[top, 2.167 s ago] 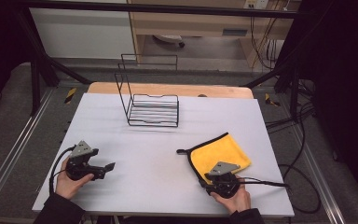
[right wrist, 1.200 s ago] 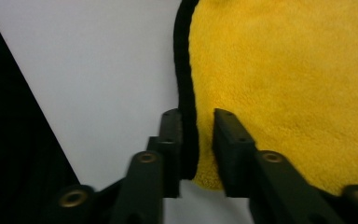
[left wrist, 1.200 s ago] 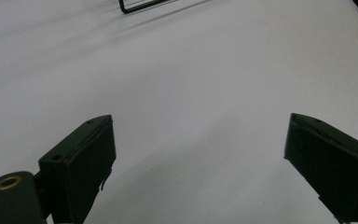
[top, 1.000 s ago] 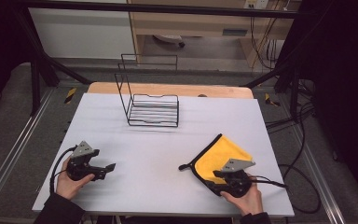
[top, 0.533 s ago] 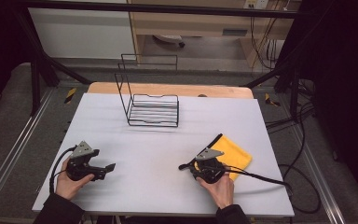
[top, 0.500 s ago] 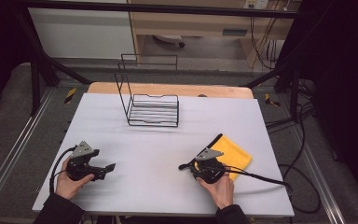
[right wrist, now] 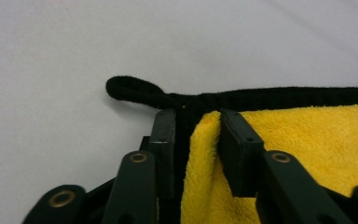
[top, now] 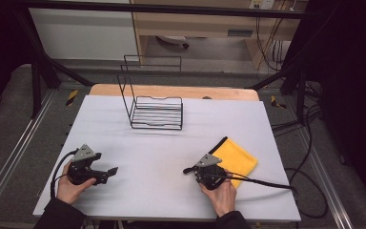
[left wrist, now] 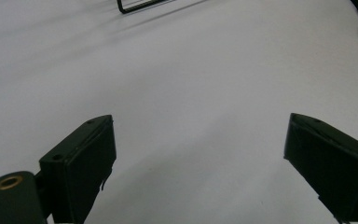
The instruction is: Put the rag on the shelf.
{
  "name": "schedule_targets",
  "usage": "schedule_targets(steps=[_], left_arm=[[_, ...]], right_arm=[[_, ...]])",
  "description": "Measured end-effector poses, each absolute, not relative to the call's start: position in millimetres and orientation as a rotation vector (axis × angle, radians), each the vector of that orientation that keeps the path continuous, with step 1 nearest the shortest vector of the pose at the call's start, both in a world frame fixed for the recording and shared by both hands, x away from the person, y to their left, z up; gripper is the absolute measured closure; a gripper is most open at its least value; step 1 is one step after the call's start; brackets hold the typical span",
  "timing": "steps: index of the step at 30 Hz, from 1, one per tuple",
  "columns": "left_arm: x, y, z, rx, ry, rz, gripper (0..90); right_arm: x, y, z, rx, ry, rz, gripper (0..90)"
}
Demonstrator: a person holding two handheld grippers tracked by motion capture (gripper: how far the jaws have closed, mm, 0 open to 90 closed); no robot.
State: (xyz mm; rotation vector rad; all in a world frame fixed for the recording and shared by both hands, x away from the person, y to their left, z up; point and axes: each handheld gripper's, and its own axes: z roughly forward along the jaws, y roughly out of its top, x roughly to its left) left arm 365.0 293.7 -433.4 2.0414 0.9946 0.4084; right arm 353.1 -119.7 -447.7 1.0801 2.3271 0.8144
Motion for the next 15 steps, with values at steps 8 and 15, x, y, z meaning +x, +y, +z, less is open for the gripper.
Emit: schedule_targets(steps=[8, 15], left_arm=[[365, 293, -433, 2.041, 0.996, 0.408, 8.8], [366, 294, -434, 2.042, 1.000, 0.408, 9.0]], right_arm=[[358, -128, -444, 1.142, 2.345, 0.871, 80.2], [358, -134, -433, 1.160, 2.346, 0.962, 81.9]])
